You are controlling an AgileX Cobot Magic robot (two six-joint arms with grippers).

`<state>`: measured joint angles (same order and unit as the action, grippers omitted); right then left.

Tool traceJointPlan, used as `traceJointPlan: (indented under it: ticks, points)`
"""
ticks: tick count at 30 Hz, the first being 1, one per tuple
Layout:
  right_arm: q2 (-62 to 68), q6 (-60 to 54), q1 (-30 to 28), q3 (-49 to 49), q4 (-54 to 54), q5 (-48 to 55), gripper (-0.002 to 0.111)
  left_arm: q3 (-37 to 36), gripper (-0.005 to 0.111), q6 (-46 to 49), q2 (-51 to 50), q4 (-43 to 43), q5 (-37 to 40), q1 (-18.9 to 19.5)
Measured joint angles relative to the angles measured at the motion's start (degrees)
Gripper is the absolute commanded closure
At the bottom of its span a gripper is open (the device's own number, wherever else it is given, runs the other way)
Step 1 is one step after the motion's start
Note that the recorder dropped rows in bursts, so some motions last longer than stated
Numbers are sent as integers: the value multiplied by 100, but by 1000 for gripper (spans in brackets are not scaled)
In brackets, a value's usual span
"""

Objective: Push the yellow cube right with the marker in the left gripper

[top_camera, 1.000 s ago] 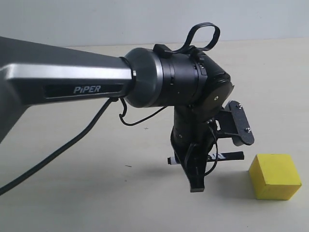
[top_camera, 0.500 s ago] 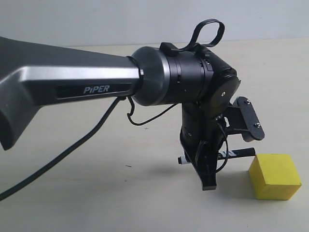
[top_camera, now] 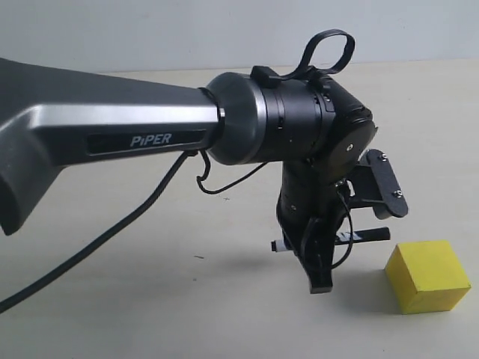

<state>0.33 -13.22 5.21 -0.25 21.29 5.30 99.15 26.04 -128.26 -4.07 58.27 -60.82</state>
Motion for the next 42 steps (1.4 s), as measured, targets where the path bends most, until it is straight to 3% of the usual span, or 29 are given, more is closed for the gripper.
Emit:
traceJointPlan:
  ticks: [5, 15, 25, 32, 42]
  points:
    - [0, 0, 0, 0, 0, 0, 108, 0, 107, -265, 168, -240, 701, 89]
    - [0, 0, 0, 0, 0, 0, 108, -537, 107, -534, 686, -140, 754, 92]
    - [0, 0, 0, 0, 0, 0, 108, -1134, 107, -658, 686, 101, 60, 42]
    - [0, 0, 0, 0, 0, 0, 108, -1133, 107, -513, 686, 142, -322, -243]
    - [0, 0, 0, 0, 0, 0, 108, -863, 107, -439, 486, 265, -565, -261]
